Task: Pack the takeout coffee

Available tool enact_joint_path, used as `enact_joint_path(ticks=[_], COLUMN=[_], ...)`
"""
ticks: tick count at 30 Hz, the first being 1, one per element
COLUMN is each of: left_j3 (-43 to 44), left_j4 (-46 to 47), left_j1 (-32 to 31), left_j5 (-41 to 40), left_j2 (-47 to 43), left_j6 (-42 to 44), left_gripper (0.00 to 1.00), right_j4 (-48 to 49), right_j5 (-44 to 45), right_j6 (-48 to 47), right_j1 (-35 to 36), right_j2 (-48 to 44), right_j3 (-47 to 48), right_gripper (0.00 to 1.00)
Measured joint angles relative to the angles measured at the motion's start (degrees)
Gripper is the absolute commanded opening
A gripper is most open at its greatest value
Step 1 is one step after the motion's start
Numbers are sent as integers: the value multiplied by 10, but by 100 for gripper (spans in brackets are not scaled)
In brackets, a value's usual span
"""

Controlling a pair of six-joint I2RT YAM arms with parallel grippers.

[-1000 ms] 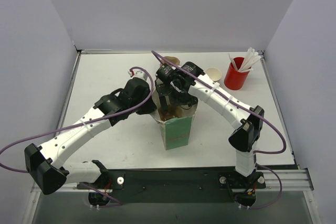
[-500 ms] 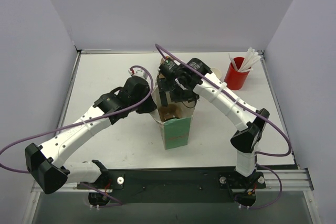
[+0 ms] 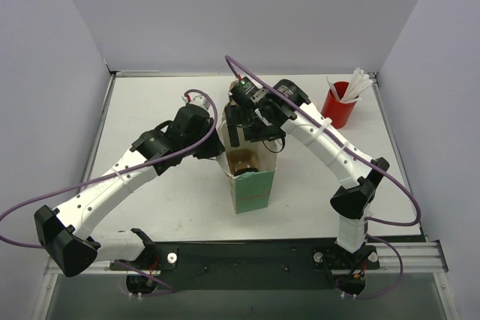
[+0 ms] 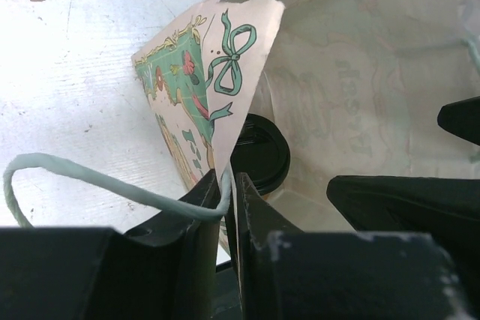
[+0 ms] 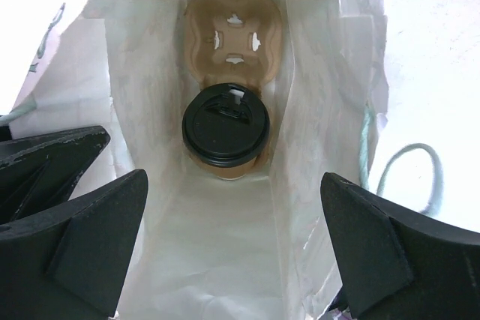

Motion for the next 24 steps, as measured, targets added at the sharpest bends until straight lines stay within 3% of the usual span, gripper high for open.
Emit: enact_joint_path(ticks=[7, 24], left_j3=[16, 54], left_j4=[-3, -24], left_j1=[9, 22], left_j5=[1, 4], left_j2=[0, 1], left_j6=[8, 17], left_gripper=[31, 35], right_j4=[-7, -15], right_j5=[0, 1], right_j6=[-5, -15], right_j1=[0, -4], right_j2=[0, 1], right_j3=[24, 50], right_gripper=[93, 93])
